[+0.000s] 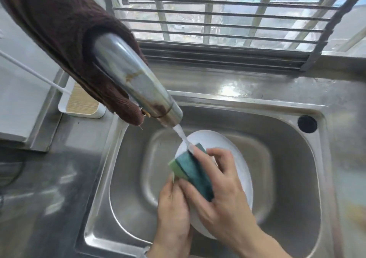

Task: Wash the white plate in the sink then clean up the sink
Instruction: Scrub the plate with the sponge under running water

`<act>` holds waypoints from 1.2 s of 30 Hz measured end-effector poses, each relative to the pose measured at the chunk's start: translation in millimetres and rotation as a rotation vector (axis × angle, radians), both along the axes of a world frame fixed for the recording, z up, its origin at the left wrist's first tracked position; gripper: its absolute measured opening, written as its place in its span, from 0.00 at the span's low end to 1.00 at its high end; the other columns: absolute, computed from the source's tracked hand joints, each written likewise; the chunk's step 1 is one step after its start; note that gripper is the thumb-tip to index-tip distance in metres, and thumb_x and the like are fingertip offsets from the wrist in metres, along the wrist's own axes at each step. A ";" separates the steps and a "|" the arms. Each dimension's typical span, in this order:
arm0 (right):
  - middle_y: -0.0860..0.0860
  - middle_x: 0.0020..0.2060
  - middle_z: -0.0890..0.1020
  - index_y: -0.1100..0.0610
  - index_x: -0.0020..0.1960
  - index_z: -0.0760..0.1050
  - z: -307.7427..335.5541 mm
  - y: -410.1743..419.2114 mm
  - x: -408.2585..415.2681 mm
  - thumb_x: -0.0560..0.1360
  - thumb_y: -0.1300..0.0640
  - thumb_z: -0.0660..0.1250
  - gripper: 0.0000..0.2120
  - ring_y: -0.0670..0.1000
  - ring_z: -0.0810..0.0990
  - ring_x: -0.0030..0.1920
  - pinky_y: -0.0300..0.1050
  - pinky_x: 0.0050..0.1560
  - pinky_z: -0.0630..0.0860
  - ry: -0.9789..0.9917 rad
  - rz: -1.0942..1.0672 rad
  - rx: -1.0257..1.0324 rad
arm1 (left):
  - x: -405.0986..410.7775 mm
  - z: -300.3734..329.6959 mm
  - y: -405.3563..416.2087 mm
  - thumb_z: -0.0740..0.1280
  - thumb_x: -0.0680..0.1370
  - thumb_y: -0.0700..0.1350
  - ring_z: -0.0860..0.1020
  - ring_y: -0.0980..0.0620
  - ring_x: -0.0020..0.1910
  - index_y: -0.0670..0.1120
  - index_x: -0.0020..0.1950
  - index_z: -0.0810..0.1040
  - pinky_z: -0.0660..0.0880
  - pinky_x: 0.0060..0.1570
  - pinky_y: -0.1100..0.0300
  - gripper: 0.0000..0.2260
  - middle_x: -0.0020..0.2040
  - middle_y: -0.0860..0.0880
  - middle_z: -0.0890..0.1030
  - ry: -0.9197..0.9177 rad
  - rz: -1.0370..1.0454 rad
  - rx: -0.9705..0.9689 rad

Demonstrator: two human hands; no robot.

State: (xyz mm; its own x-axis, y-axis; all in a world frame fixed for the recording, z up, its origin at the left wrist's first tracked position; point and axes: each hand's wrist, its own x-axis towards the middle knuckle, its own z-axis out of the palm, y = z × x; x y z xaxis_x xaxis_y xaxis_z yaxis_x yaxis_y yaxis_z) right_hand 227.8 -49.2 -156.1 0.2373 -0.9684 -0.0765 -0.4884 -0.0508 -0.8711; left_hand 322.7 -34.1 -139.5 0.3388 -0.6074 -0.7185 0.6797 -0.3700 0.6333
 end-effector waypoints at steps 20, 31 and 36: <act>0.46 0.61 0.73 0.45 0.70 0.68 -51.6 -28.1 -53.3 0.79 0.49 0.66 0.20 0.44 0.72 0.61 0.42 0.58 0.66 0.090 -0.307 0.316 | 12.8 10.1 4.1 0.61 0.84 0.54 0.86 0.46 0.56 0.49 0.66 0.81 0.78 0.60 0.46 0.17 0.58 0.47 0.88 0.003 0.026 0.085; 0.47 0.72 0.67 0.47 0.74 0.66 -14.2 15.4 7.9 0.77 0.45 0.64 0.27 0.46 0.66 0.73 0.42 0.72 0.65 0.052 -0.028 -0.011 | 4.5 -12.5 -15.3 0.61 0.82 0.61 0.80 0.38 0.67 0.37 0.69 0.79 0.72 0.72 0.46 0.30 0.64 0.38 0.83 0.309 -0.055 0.144; 0.45 0.63 0.76 0.49 0.70 0.71 -19.1 -36.4 5.9 0.77 0.48 0.66 0.22 0.46 0.75 0.64 0.48 0.66 0.71 -0.080 -0.097 0.062 | 0.8 -10.1 -9.8 0.60 0.85 0.49 0.81 0.44 0.66 0.45 0.69 0.80 0.71 0.72 0.46 0.17 0.64 0.43 0.85 0.061 -0.215 -0.072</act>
State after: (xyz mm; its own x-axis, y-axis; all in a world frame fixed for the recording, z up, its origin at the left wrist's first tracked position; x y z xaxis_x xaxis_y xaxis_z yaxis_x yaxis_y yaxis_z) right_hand 233.7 -85.6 -175.2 0.1508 -0.9810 -0.1217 -0.4171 0.0485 -0.9076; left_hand 323.5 -43.9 -149.5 0.1530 -0.7114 -0.6860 0.6277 -0.4661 0.6234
